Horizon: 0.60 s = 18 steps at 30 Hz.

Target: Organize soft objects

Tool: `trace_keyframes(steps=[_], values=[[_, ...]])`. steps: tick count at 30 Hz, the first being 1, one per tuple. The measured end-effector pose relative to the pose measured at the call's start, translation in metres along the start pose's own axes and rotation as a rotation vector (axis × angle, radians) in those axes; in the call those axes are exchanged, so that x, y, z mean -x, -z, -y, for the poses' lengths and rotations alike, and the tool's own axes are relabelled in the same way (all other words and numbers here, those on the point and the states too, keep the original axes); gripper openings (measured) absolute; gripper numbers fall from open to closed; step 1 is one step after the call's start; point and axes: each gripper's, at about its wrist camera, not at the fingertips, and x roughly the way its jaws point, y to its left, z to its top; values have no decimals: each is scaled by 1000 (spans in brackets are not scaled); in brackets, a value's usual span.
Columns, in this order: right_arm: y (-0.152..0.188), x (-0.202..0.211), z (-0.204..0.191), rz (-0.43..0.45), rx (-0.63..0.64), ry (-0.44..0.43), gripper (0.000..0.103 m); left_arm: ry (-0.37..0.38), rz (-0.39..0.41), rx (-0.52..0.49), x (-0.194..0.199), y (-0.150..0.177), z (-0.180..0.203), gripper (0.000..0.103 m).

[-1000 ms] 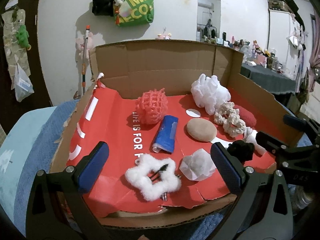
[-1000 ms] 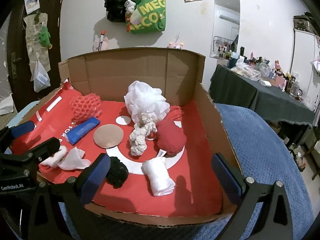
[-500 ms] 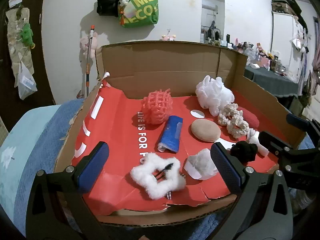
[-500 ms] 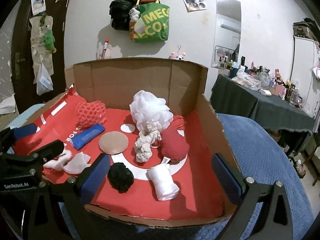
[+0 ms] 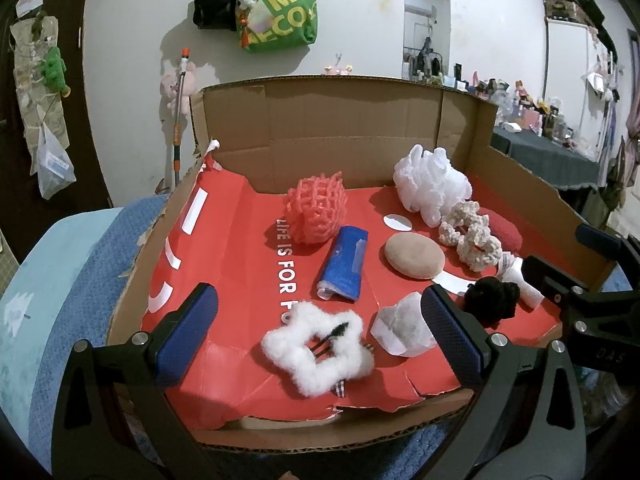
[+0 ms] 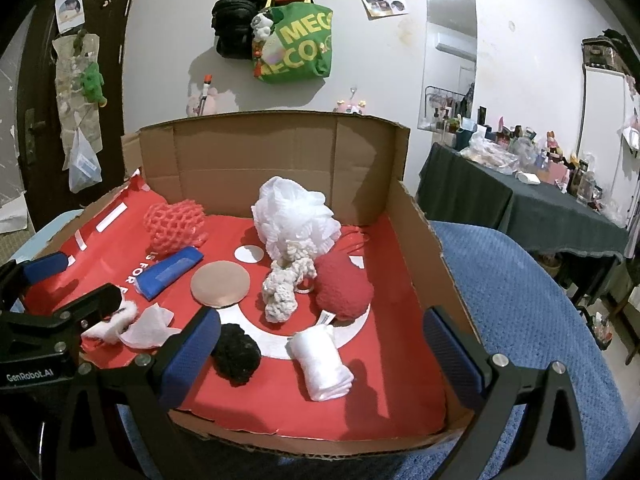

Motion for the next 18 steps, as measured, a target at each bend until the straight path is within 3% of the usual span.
trace_keyframes(steps=[18], values=[[0,-1,-1,-2,2,4,103,1,-2,0,0,0,0,103]])
